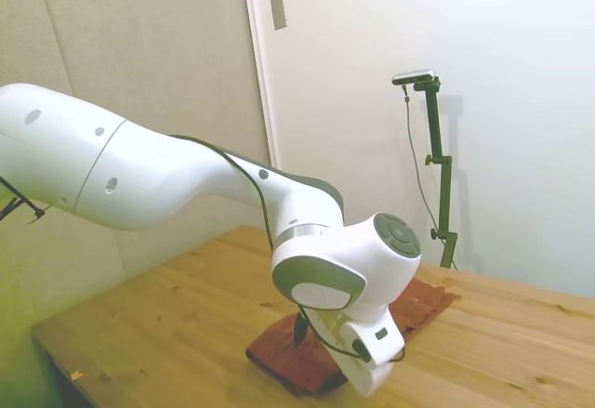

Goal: Unfold the shorts

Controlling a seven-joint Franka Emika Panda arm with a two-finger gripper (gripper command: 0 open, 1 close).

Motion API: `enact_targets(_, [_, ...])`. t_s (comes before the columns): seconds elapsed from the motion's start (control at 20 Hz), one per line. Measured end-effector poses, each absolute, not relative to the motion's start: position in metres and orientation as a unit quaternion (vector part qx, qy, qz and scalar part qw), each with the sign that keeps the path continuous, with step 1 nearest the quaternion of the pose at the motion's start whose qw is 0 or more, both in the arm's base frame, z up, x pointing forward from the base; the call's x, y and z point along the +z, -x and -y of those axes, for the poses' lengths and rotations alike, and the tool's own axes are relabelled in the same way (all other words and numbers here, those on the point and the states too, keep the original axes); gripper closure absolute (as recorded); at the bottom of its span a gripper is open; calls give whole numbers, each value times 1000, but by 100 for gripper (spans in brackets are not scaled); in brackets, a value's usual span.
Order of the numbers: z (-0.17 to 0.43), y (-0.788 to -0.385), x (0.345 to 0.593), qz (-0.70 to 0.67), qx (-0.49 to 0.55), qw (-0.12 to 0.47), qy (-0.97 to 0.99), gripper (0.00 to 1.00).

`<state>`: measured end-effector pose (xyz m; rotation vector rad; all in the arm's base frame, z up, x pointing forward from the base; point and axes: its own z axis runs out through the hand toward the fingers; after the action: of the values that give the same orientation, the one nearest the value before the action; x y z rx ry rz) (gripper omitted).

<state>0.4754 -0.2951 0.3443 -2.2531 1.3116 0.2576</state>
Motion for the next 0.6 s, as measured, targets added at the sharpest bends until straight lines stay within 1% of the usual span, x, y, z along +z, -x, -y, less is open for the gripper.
enact_targets(0.6, [296,-473,342,-485,96,257,830,100])
